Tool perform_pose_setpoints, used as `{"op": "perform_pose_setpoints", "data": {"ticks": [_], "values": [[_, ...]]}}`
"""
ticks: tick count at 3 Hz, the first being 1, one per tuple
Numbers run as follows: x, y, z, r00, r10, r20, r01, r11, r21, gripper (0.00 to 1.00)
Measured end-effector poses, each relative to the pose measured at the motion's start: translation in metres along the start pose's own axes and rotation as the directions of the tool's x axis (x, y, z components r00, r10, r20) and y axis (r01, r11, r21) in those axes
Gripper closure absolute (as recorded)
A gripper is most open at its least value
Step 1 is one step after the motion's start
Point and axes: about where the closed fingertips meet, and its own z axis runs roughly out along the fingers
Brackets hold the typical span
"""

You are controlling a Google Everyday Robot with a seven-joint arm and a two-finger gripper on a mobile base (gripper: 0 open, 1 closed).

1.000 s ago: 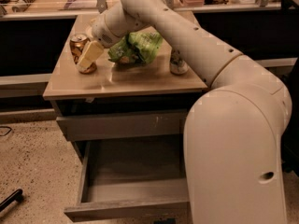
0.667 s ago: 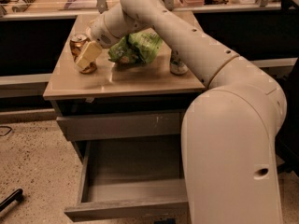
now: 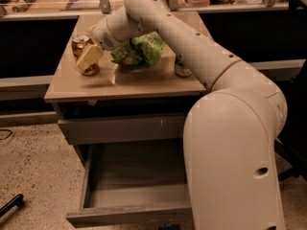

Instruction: Place orange can into middle drawer

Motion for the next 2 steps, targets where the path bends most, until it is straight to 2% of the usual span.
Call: {"op": "perform_pose_setpoints", "data": {"ticks": [2], "values": [[0.0, 0.0, 0.0, 1.0, 0.0, 0.0, 0.0, 1.0, 0.0, 0.64]]}}
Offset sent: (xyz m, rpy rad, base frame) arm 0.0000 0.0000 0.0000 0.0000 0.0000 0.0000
